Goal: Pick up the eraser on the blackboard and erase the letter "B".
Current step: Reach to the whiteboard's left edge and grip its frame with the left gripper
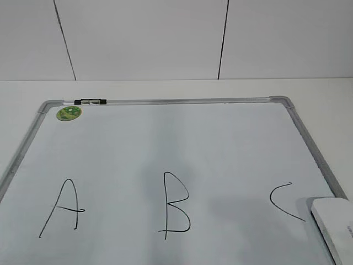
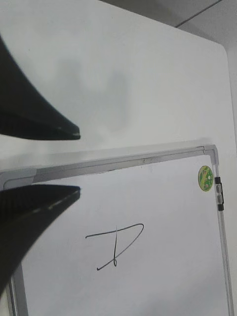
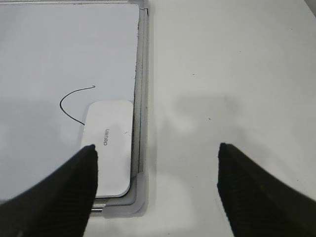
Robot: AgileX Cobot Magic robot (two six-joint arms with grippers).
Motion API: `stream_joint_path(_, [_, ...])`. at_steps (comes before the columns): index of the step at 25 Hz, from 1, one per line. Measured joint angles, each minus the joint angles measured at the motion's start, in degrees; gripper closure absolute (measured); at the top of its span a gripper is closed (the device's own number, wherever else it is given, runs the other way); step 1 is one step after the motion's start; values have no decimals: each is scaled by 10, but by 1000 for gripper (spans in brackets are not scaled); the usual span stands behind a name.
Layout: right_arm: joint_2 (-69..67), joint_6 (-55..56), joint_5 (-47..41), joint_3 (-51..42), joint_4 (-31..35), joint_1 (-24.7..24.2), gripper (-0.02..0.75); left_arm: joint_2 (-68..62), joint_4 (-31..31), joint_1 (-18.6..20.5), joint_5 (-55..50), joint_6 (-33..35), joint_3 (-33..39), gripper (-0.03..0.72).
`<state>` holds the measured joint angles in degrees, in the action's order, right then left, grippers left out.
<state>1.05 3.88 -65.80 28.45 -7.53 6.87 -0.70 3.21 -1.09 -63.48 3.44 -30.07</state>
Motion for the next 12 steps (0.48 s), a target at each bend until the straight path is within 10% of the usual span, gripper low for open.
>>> stream_joint_path(12, [0,0,0,0,-8,0,154,0,0,0,0,0,0,452])
